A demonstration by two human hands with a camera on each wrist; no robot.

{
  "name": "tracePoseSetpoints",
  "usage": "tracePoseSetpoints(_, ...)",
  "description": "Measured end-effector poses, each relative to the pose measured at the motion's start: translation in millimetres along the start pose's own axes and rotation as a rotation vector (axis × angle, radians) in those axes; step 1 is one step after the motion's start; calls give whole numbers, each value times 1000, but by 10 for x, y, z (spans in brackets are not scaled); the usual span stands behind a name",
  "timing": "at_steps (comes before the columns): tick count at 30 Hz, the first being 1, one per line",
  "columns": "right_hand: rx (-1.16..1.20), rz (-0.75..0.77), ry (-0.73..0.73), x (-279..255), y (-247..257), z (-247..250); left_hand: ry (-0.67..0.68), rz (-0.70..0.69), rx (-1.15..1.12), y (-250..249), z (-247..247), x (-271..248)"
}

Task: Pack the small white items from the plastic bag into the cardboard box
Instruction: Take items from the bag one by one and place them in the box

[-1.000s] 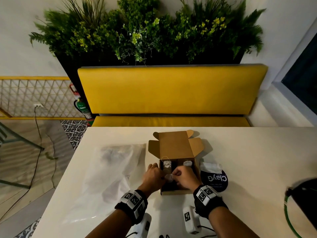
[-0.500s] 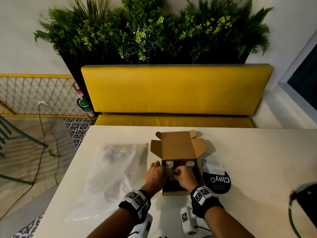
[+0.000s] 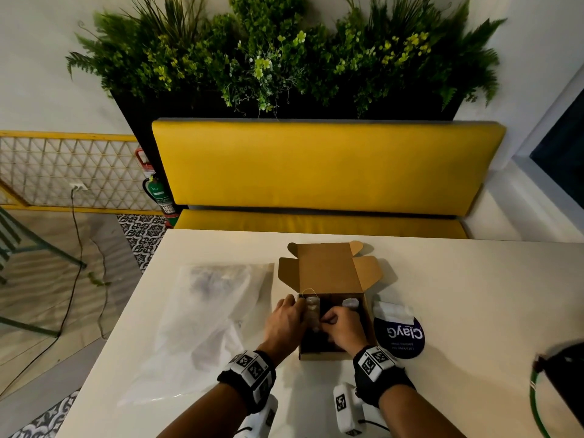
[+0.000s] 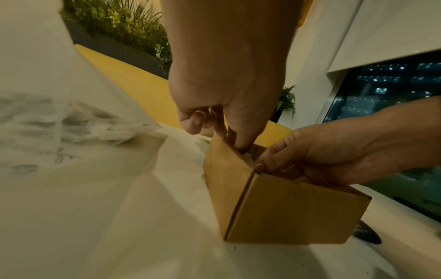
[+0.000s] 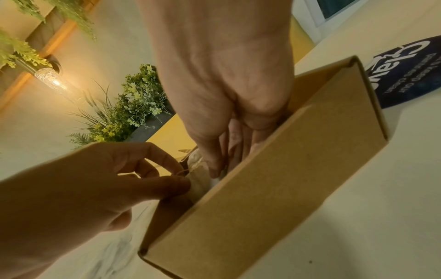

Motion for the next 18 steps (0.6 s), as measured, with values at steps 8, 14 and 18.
tracePoseSetpoints(8, -148, 165, -222, -215, 337, 428, -126, -45, -149, 2, 486, -184)
tracePoseSetpoints(14, -316, 628, -111, -794, 1531, 132, -48, -34, -311, 330, 1201, -812)
tracePoseSetpoints(18, -633, 921, 64, -1164, 1990, -672, 117, 150, -332, 918, 1224, -1371)
Point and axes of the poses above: each hand's wrist, its own x-axis towards the middle knuckle, its own z-axis out of the back of the hand, y = z × x, the point moved 10 cm from there along x, towards the middle knuckle, and after that the axes turned 12 degrees about -x, right-handed, at the moved point
